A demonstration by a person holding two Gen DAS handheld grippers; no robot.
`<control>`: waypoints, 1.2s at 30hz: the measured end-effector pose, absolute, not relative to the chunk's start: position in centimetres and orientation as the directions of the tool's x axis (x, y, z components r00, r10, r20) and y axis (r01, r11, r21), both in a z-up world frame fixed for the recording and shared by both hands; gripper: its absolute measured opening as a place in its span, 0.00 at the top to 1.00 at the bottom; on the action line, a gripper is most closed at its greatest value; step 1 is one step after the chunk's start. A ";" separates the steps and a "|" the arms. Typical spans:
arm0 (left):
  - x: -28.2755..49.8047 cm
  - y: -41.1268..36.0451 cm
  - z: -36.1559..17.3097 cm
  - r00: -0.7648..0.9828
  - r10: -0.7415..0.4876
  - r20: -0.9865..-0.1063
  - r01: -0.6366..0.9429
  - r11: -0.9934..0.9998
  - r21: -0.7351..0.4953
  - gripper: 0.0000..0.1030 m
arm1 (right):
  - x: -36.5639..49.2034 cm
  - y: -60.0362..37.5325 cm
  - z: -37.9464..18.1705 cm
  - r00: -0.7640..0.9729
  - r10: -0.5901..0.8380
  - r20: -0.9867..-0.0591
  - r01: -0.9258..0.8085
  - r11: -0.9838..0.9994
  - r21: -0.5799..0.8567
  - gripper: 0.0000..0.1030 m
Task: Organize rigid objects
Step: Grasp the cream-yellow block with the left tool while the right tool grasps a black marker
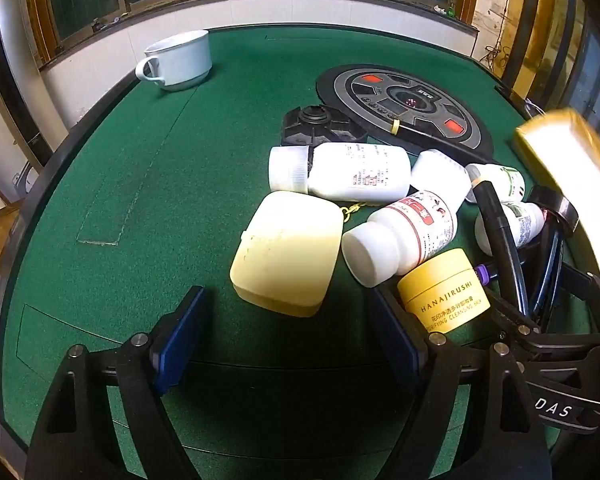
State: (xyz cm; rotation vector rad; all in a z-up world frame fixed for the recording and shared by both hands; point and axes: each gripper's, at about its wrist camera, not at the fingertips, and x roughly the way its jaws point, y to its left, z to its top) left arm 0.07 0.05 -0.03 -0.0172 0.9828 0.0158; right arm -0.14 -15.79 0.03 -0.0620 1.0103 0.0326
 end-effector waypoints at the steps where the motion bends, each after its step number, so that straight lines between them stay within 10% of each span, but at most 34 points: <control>1: 0.1 0.1 -0.1 0.553 0.008 -0.833 -0.026 1.000 -0.007 0.17 | -0.1 -15.8 0.0 0.528 -0.003 -0.850 -0.056 0.998 -0.039 0.01; 32: 0.6 1.2 1.5 0.563 -0.043 -0.826 0.091 0.996 0.011 0.15 | -5.0 -17.8 2.3 0.520 0.173 -0.836 -0.329 0.944 -0.010 0.01; 36: 2.0 1.1 0.7 0.541 -0.006 -0.841 0.075 0.996 0.041 0.32 | -6.0 -19.4 3.0 0.518 0.241 -0.821 -0.340 0.939 0.062 0.01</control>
